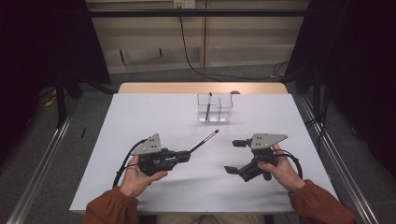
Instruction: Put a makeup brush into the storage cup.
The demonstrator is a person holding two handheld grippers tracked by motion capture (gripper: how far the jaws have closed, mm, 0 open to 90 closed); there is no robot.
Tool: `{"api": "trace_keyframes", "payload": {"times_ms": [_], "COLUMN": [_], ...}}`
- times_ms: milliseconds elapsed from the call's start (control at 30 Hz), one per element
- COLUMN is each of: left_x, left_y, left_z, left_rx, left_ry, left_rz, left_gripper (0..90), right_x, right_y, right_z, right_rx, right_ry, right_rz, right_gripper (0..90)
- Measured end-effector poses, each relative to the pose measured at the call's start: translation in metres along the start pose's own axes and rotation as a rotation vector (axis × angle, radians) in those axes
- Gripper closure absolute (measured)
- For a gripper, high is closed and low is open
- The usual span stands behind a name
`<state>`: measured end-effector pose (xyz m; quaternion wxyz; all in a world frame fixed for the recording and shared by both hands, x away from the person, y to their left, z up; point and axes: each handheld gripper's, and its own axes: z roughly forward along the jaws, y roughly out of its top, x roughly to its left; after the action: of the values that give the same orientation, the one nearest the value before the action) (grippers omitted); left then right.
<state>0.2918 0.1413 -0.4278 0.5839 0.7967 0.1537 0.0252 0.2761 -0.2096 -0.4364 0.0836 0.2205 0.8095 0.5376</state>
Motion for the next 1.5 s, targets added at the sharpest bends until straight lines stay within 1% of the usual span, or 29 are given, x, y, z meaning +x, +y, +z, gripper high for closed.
{"api": "trace_keyframes", "payload": {"times_ms": [67, 133, 200, 233, 333, 467, 500, 567, 600, 633, 667, 800, 900, 1000, 1033, 1133, 1200, 1233, 1267, 1333, 1400, 1500], "left_x": [-0.001, -0.003, -0.006, -0.007, -0.009, -0.010, -0.010, -0.011, -0.011, -0.011, -0.011, -0.011, -0.010, -0.011, -0.011, -0.011, -0.011, -0.011, -0.011, -0.012, -0.012, -0.012], "left_y": [0.000, -0.001, -0.002, -0.002, -0.001, 0.000, -0.001, -0.001, -0.001, -0.001, -0.001, 0.000, 0.000, -0.001, -0.001, -0.002, -0.002, -0.003, -0.003, -0.004, -0.005, -0.006], "left_z": [0.001, 0.003, 0.006, 0.007, 0.009, 0.012, 0.013, 0.015, 0.016, 0.017, 0.017, 0.018, 0.018, 0.019, 0.019, 0.020, 0.020, 0.021, 0.021, 0.023, 0.024, 0.026], "left_rx": [-0.010, -0.009, -0.005, -0.004, -0.006, -0.005, -0.006, -0.002, 0.002, -0.002, 0.000, -0.001, 0.003, 0.006, 0.006, 0.012, 0.013, 0.007, 0.017, 0.025, 0.033, 0.038], "left_ry": [-0.002, -0.010, -0.019, -0.019, -0.032, -0.033, -0.037, -0.041, -0.043, -0.046, -0.048, -0.048, -0.047, -0.054, -0.054, -0.059, -0.058, -0.062, -0.059, -0.061, -0.063, -0.072], "left_rz": [0.000, -0.001, -0.002, -0.002, -0.002, 0.003, 0.002, 0.004, 0.004, 0.003, 0.003, 0.007, 0.008, 0.013, 0.013, 0.015, 0.011, 0.008, 0.012, 0.011, 0.014, 0.014], "left_gripper": [83.7, 83.7, 83.7, 83.7, 83.7, 83.7, 83.7, 83.7, 83.7, 83.7, 83.7, 83.7, 83.7, 83.7, 83.7, 83.7, 83.7, 83.7, 83.7, 83.7, 83.7, 83.6], "right_x": [0.000, -0.001, -0.001, 0.000, 0.001, 0.004, 0.004, 0.005, 0.005, 0.006, 0.006, 0.006, 0.006, 0.005, 0.004, 0.003, 0.003, 0.003, 0.004, 0.004, 0.003, 0.003], "right_y": [0.001, 0.002, 0.004, 0.005, 0.007, 0.012, 0.013, 0.015, 0.015, 0.017, 0.018, 0.020, 0.023, 0.025, 0.026, 0.026, 0.026, 0.026, 0.026, 0.026, 0.026, 0.025], "right_z": [0.000, 0.000, 0.000, 0.000, -0.001, -0.001, -0.002, -0.002, -0.002, -0.002, -0.002, 0.001, 0.004, 0.009, 0.011, 0.014, 0.015, 0.015, 0.015, 0.015, 0.015, 0.015], "right_rx": [-0.021, -0.045, -0.055, -0.061, -0.077, -0.102, -0.113, -0.141, -0.152, -0.156, -0.157, -0.167, -0.179, -0.182, -0.181, -0.175, -0.172, -0.166, -0.163, -0.163, -0.171, -0.180], "right_ry": [0.004, 0.004, 0.016, 0.015, 0.040, 0.036, 0.042, 0.072, 0.083, 0.079, 0.077, 0.085, 0.094, 0.099, 0.102, 0.106, 0.107, 0.113, 0.112, 0.112, 0.117, 0.132], "right_rz": [0.004, 0.000, 0.014, 0.014, 0.019, 0.010, 0.008, 0.017, 0.012, 0.003, 0.003, 0.018, 0.025, 0.037, 0.040, 0.041, 0.039, 0.044, 0.045, 0.038, 0.047, 0.053], "right_gripper": [1.8, 1.7, 1.9, 2.1, 2.9, 4.3, 4.9, 4.8, 4.8, 6.3, 6.9, 9.0, 14.5, 20.3, 24.2, 28.8, 33.7, 34.7, 35.8, 43.1, 46.0, 56.3]}}
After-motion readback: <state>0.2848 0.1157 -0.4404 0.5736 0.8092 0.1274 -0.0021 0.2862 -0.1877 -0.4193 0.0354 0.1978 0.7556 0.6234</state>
